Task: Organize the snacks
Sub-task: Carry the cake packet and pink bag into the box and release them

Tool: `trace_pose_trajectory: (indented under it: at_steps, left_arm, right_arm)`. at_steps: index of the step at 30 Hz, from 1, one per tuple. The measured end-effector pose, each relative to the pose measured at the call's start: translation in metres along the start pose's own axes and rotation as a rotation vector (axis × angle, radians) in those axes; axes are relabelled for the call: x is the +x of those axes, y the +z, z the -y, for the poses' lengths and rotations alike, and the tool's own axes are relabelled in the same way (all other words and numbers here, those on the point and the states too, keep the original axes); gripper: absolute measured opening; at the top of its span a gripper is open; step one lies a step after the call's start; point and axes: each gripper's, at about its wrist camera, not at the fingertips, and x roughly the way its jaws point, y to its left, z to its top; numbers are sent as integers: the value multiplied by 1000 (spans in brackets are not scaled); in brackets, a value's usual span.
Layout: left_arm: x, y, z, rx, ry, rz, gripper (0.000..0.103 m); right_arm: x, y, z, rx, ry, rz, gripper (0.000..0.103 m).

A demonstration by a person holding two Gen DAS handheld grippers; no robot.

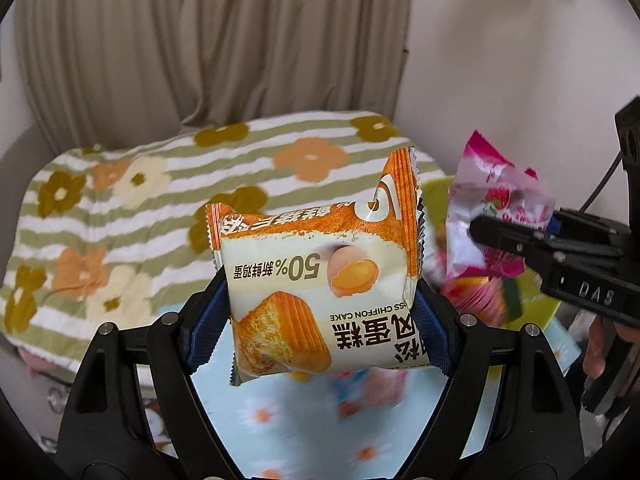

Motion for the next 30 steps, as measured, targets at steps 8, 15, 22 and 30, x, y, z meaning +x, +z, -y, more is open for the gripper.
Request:
trace_pose_trajectory:
  at_steps: [8,15,22,30]
  left_arm:
    - [54,40,110,-11,-60,-22,80]
    - [105,49,165,-17,-47,-110,80]
    - [150,54,185,30,-32,-186,81]
    - [178,55,198,112,-7,-201,102]
  right_arm:
    - [-19,-2,106,13,-20,-30,38]
    - [-10,-15,166,42,-11,-105,38]
    - [6,-34,190,95,2,-160,38]
    - [21,-47,206,146,-13,-212,38]
